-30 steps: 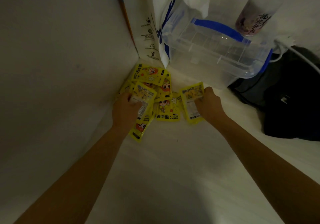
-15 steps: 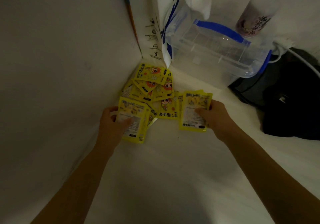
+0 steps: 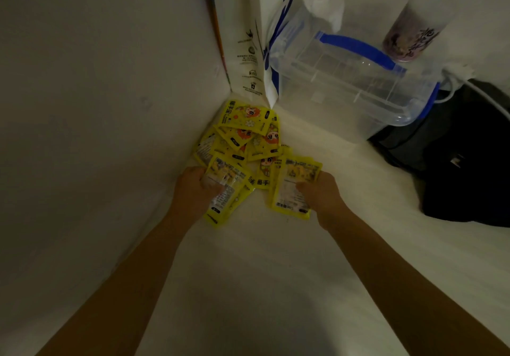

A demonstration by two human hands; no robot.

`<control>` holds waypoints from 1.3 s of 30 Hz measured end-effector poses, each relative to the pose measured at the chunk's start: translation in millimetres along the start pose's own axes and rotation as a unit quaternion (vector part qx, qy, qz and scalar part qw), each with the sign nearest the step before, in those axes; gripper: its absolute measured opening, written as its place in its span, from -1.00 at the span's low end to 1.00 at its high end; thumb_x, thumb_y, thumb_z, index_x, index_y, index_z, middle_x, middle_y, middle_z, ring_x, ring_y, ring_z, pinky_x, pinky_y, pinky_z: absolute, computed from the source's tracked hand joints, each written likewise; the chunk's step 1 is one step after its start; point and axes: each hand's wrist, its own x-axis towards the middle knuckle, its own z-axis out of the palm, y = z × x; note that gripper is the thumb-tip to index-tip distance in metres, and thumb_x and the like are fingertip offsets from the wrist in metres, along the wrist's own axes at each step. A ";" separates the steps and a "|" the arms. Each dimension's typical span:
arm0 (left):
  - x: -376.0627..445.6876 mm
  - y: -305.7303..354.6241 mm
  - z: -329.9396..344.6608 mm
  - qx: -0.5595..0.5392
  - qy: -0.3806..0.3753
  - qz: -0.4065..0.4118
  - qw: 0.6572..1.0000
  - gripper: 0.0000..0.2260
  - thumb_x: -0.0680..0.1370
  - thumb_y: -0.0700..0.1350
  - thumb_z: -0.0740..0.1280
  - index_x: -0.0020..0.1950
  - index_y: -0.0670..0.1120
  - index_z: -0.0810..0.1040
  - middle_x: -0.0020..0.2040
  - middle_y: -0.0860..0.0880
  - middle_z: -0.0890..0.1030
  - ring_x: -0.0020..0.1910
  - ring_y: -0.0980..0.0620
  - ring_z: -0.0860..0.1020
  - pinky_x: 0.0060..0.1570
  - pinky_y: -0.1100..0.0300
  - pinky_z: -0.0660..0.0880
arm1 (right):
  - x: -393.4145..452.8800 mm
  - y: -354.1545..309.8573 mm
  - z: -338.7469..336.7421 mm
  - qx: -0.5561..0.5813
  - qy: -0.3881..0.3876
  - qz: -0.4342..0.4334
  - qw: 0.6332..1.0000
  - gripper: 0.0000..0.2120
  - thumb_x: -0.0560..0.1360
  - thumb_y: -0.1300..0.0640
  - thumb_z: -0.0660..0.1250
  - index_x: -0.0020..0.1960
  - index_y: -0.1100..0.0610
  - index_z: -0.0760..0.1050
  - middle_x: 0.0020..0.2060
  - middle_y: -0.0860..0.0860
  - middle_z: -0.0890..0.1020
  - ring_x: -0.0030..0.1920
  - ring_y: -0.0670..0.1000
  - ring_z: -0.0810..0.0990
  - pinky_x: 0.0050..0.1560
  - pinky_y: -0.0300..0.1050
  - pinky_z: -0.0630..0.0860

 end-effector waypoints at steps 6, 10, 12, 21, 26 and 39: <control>-3.2 0.6 8.1 0.009 -0.009 0.008 1.000 -0.78 0.42 -0.16 0.48 0.02 -0.17 0.57 -0.10 -0.08 0.58 -0.16 -0.03 0.54 -0.24 0.21 0.40 | 5.1 -16.2 10.9 0.048 0.002 0.012 0.999 -0.78 0.40 0.37 0.32 -0.24 0.07 0.56 -0.11 0.18 0.66 -0.07 0.22 0.65 0.04 0.27 0.58; -7.0 3.6 9.8 0.011 -0.018 0.013 1.000 -0.78 0.45 -0.16 0.45 0.06 -0.14 0.56 -0.11 -0.02 0.57 -0.17 0.03 0.53 -0.21 0.25 0.42 | 8.6 -24.2 18.1 0.074 -0.005 0.024 0.997 -0.74 0.39 0.41 0.32 -0.27 0.06 0.56 -0.14 0.17 0.66 -0.12 0.20 0.67 0.02 0.26 0.59; -8.5 3.7 9.4 0.020 -0.017 0.022 0.999 -0.82 0.46 -0.15 0.45 0.02 -0.11 0.56 -0.14 0.01 0.56 -0.24 0.10 0.51 -0.32 0.32 0.38 | 8.0 -26.4 19.6 0.082 -0.007 0.024 0.996 -0.78 0.41 0.43 0.30 -0.22 0.14 0.56 -0.15 0.18 0.64 -0.14 0.20 0.65 0.03 0.23 0.58; -28.8 -7.3 14.1 -0.006 0.003 -0.001 1.000 -0.81 0.42 -0.10 0.48 -0.06 -0.14 0.56 -0.13 -0.08 0.62 -0.18 -0.05 0.60 -0.26 0.08 0.56 | 1.0 -14.2 10.8 0.073 0.008 0.065 0.995 -0.81 0.45 0.41 0.29 -0.27 0.19 0.45 -0.18 0.22 0.56 -0.32 0.11 0.55 -0.12 0.01 0.53; -51.2 -17.0 17.0 -0.073 -0.008 -0.041 0.996 -0.84 0.41 -0.16 0.49 -0.07 -0.10 0.58 -0.14 -0.05 0.65 -0.17 -0.03 0.63 -0.16 0.03 0.61 | -17.7 1.8 -4.5 0.072 0.027 0.061 0.995 -0.86 0.49 0.33 0.29 -0.17 0.13 0.46 -0.11 0.23 0.59 -0.24 0.10 0.59 -0.10 0.03 0.51; -136.2 -54.3 19.7 -0.286 0.011 -0.130 0.949 -0.79 0.43 -0.26 0.46 0.05 -0.19 0.59 -0.05 -0.18 0.66 -0.14 -0.13 0.64 -0.13 0.01 0.60 | -91.9 72.8 -32.2 0.145 0.037 0.066 0.987 -0.81 0.51 0.37 0.23 0.03 0.16 0.51 -0.28 0.04 0.58 -0.30 0.05 0.57 -0.27 -0.12 0.49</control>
